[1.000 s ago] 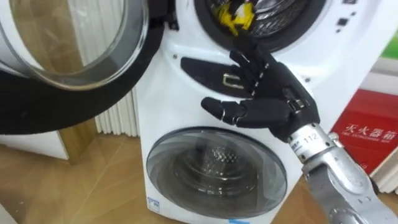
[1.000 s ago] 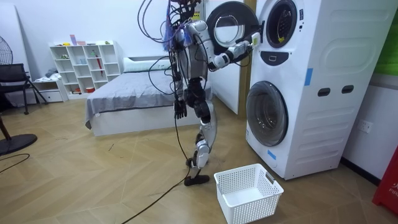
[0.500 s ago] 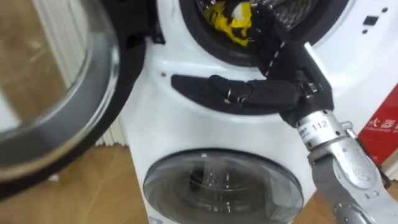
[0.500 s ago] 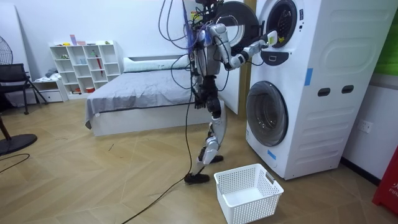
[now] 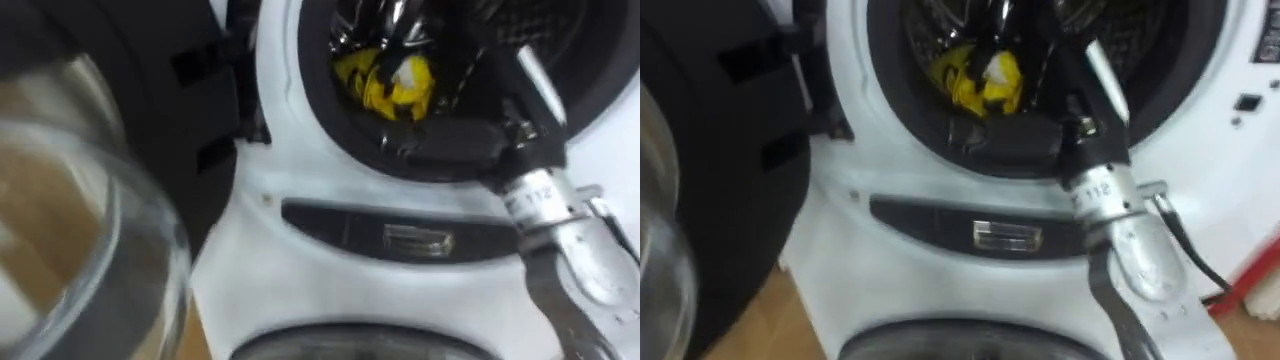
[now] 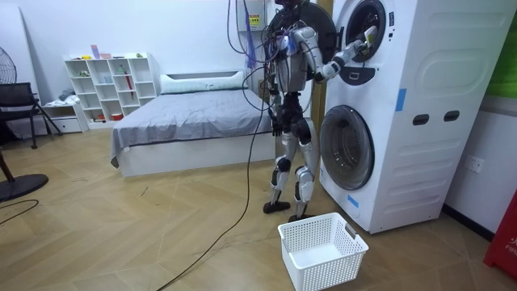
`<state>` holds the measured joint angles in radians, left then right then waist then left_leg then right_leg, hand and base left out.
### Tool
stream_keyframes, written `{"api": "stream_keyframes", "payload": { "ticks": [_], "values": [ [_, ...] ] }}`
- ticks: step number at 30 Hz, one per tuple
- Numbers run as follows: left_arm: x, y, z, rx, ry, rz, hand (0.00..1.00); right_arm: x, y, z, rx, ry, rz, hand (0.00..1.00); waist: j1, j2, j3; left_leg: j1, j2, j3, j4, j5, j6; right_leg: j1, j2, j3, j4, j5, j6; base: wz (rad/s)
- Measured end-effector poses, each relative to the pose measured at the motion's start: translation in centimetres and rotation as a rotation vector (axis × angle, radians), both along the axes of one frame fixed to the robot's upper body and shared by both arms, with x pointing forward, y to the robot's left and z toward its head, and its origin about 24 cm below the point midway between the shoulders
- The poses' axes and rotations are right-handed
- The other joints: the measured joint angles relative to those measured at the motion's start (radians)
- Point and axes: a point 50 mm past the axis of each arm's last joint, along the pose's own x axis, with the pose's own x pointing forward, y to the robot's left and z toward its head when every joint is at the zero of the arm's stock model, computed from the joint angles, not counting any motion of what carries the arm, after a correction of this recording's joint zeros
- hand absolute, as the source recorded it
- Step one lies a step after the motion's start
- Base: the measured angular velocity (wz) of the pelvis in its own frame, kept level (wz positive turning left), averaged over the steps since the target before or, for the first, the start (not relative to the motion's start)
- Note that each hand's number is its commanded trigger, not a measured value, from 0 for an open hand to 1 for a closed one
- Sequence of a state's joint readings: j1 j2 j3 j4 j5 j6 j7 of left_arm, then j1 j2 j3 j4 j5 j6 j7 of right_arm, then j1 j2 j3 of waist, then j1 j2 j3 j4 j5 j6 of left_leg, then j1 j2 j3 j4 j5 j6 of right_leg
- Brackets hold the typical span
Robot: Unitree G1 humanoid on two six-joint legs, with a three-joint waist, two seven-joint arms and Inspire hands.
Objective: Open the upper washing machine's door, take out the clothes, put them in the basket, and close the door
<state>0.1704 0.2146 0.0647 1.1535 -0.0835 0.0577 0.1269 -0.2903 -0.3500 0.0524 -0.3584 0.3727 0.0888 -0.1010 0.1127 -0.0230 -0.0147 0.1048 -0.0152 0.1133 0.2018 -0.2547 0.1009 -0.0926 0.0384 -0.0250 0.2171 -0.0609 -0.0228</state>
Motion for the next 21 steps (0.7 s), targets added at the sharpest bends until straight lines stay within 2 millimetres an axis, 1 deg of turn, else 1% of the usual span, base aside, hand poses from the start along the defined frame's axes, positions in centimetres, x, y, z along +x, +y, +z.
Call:
{"api": "stream_keyframes", "payload": {
  "ticks": [1, 3, 5, 7, 9, 10, 12, 14, 17, 21],
  "values": [
    [-0.3, 0.0, 0.0, 0.000, 0.009, 0.006, 0.00, 0.1, -0.2, 0.4, -0.004, -0.014, -0.016, 0.00, -0.002, -0.005, 0.0047, 0.010, 0.004, -0.001, -0.013, 0.003, -0.006, 0.003, 0.005, -0.004, -0.006, 0.001, -0.002, 0.08],
    [-1.1, 0.0, -0.1, -0.002, 0.029, 0.015, 0.00, 0.1, -0.3, 0.4, -0.003, -0.016, -0.020, 0.00, -0.001, -0.014, 0.0042, 0.011, 0.010, -0.001, -0.017, 0.004, -0.008, 0.005, 0.014, -0.004, -0.017, 0.003, -0.006, -0.07],
    [-1.8, 0.0, -0.1, -0.004, 0.044, 0.021, 0.00, 0.1, -0.3, 0.4, 0.006, -0.013, -0.013, 0.00, -0.007, -0.021, 0.0064, 0.012, 0.017, -0.001, -0.017, 0.001, -0.013, 0.006, 0.020, -0.006, -0.018, 0.004, -0.007, -0.05],
    [-1.9, 0.0, -0.1, -0.004, 0.048, 0.022, 0.00, 0.1, -0.3, 0.4, 0.036, -0.005, 0.003, 0.00, -0.019, -0.032, 0.0125, 0.011, 0.022, -0.005, -0.021, -0.002, -0.018, 0.008, 0.025, -0.006, -0.027, 0.004, -0.008, 0.03],
    [-1.7, -0.1, -0.1, -0.005, 0.042, 0.023, 0.00, 0.3, -0.4, 0.4, 0.087, 0.015, 0.030, 0.00, -0.024, -0.038, 0.0141, 0.010, 0.023, -0.006, -0.029, -0.002, -0.018, 0.009, 0.027, -0.007, -0.039, 0.007, -0.012, 0.00],
    [-1.5, 0.0, -0.1, -0.004, 0.039, 0.023, 0.00, 0.4, -0.6, 0.3, 0.118, 0.030, 0.040, 0.00, -0.026, -0.042, 0.0130, 0.010, 0.024, -0.013, -0.037, -0.003, -0.019, 0.015, 0.028, -0.009, -0.051, 0.008, -0.014, 0.04],
    [-1.3, 0.0, -0.1, -0.005, 0.038, 0.022, 0.00, 0.5, -0.9, 0.2, 0.148, 0.039, 0.045, 0.00, -0.027, -0.043, 0.0142, 0.010, 0.024, -0.021, -0.038, -0.004, -0.021, 0.020, 0.027, -0.012, -0.053, 0.008, -0.014, 0.10],
    [-1.2, 0.0, 0.0, -0.002, 0.040, 0.015, 0.00, 0.6, -0.9, 0.1, 0.150, 0.044, 0.043, 0.00, -0.026, -0.043, 0.0151, 0.009, 0.024, -0.026, -0.038, -0.004, -0.021, 0.021, 0.026, -0.022, -0.052, 0.008, -0.014, 0.10],
    [-1.2, -0.1, 0.0, -0.006, 0.049, 0.018, 0.00, 1.0, -1.6, -0.5, 0.161, 0.081, 0.012, 0.00, -0.027, -0.046, 0.0136, 0.008, 0.024, -0.030, -0.039, -0.004, -0.022, 0.021, 0.023, -0.033, -0.050, 0.008, -0.014, 0.11],
    [-2.3, -0.3, -0.2, -0.016, 0.091, 0.030, 0.00, 1.3, -2.2, -0.5, 0.201, 0.104, -0.018, 0.00, -0.025, -0.049, 0.0117, 0.010, 0.024, -0.039, -0.053, -0.007, -0.024, 0.020, 0.026, -0.036, -0.050, 0.008, -0.014, 0.08]
  ]
}}
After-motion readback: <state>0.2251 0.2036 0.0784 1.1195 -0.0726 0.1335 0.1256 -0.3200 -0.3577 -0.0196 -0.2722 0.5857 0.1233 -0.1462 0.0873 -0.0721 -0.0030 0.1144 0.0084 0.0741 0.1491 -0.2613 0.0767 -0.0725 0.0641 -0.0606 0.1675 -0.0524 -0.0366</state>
